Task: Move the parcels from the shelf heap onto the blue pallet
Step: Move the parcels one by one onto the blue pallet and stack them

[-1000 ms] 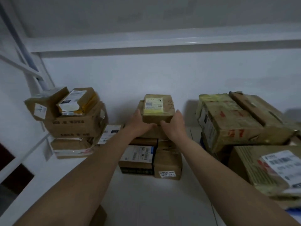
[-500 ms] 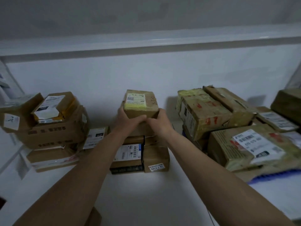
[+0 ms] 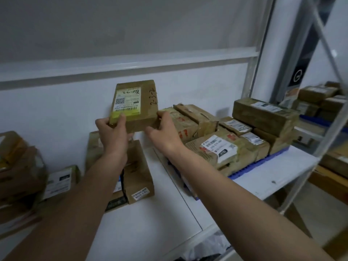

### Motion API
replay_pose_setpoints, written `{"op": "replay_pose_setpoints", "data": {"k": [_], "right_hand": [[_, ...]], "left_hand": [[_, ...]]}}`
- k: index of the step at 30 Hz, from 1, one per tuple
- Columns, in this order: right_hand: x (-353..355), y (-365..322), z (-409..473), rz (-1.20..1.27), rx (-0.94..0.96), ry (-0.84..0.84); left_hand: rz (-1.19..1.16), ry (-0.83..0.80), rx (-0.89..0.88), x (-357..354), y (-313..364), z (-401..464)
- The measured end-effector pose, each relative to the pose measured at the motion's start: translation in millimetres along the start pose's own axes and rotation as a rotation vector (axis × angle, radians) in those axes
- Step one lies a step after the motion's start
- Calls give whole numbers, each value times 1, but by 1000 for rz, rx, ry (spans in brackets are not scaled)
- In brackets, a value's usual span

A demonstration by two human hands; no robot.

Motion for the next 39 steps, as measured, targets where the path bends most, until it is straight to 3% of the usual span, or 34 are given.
{"op": "replay_pose_setpoints", "data": {"k": [12,24,29,31,35,39], "right_hand": [[198,13,-49,-158,-8,325],[388,107,-78,300,-170,278],[416,155,-94,473,-312,270],[413,168,-96,510,-341,275],[408,196,-93,507,-406,243],[397,217,-91,529,-453,201]], "left_hand": [[-98,-224,25,-175,8,-35],[80,-544,214,-365,-25,-70],[486,-602,156,-394,-33,-76],[659,-709,154,-404,-37,-81],[1291,-818,175,-426,-60,-86],[1438,-895,187,-439,-76,-86]]}}
Point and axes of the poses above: each hand's wrist, its own z-axis towards the middle knuckle, its own x-axis out of the back of the hand, y = z × x, the point moved 8 cm from there along z, towards the middle knuckle, and after that the axes turned 15 degrees about -y, right-handed, at the moved point
